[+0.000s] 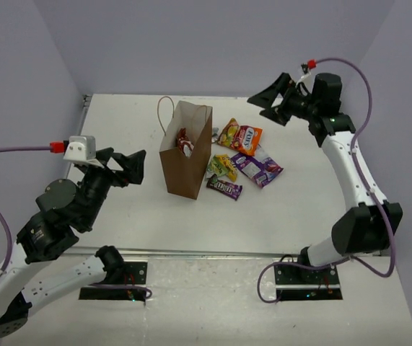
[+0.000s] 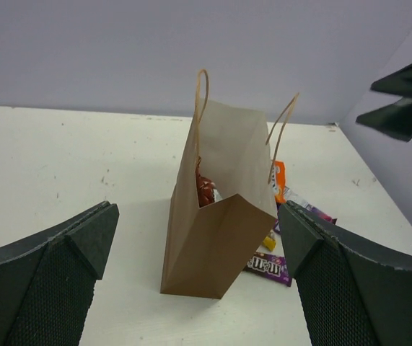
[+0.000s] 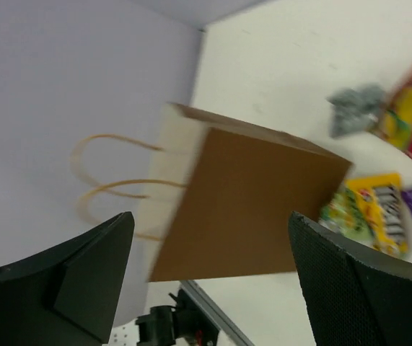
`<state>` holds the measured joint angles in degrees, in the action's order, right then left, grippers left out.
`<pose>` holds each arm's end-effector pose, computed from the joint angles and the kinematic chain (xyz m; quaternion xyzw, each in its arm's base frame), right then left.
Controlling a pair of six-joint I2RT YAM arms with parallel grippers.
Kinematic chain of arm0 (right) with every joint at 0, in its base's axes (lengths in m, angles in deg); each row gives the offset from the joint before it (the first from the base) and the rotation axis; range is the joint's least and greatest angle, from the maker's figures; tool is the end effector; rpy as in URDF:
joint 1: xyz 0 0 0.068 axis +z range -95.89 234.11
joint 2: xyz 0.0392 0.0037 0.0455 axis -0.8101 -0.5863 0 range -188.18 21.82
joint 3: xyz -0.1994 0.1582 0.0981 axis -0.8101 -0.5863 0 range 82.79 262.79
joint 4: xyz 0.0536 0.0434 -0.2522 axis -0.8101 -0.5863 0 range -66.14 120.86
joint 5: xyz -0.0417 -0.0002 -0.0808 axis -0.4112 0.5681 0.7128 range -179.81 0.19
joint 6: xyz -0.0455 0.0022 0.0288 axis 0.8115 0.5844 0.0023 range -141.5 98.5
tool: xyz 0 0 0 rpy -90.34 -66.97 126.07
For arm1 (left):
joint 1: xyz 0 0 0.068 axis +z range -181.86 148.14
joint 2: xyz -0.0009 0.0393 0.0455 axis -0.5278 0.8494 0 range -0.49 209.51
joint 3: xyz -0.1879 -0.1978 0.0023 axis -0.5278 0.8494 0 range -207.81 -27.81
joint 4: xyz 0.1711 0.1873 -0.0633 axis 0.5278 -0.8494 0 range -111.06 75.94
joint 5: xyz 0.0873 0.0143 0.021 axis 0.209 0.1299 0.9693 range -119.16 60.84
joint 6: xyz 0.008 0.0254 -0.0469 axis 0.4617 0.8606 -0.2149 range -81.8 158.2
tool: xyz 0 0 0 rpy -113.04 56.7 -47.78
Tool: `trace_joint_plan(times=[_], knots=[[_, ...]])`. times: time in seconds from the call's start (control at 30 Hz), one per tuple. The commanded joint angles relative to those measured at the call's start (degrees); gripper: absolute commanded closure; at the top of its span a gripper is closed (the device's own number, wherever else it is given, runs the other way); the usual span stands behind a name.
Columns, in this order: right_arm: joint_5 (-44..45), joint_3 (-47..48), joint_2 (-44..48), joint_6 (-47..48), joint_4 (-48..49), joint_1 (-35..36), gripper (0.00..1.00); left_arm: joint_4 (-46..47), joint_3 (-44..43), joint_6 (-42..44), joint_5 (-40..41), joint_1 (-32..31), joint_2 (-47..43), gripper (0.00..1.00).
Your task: Place the snacks into the paper bag
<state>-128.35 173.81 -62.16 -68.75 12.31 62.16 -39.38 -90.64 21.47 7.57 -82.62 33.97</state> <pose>0.3215 0.0680 0.4454 0.0485 0.7587 0.5035 0.4104 0.0745 -0.0577 0.4376 -0.0276 0.6913 -0.2023 0.6931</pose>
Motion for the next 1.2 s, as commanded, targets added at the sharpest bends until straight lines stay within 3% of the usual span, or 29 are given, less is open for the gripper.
trace_joint_plan(times=[0.0, 0.13, 0.3, 0.47, 0.6, 1.0, 1.1, 1.17], knots=[[1.62, -9.96, -4.43, 5.30, 1.14, -3.48, 0.10, -1.39, 2.35, 1.26, 0.80, 0.05, -1.93, 0.00], [6.64, -11.74, -9.96, 9.88, 1.49, -4.89, 0.08, -3.76, 5.69, 1.17, 1.94, 0.05, -1.41, 0.00], [4.27, -10.53, -19.80, 8.57, 7.64, -6.30, 0.06, -6.32, 8.86, 1.52, 4.58, 0.05, 0.43, 0.00], [9.53, -8.50, -25.96, 8.40, 9.05, -6.30, 0.06, -5.27, 10.27, 1.61, 5.19, 0.05, -0.53, 0.00], [14.19, -4.55, -30.18, 7.43, 7.83, -6.30, 0.06, -2.72, 12.55, 2.93, 6.07, 0.05, -4.03, 0.00], [15.60, 3.02, -43.18, 0.58, 7.38, -6.03, 0.10, 0.88, 15.19, 3.98, 6.95, 0.05, -15.73, 0.00], [15.17, 4.68, -44.42, 0.31, 7.04, -4.81, 0.18, 1.50, 15.63, 4.25, 7.04, 0.05, -16.00, 0.00], [14.12, 5.13, -45.48, -0.13, 7.73, -3.84, 0.58, 1.24, 15.37, 4.16, 7.21, 0.05, -15.74, 0.00]])
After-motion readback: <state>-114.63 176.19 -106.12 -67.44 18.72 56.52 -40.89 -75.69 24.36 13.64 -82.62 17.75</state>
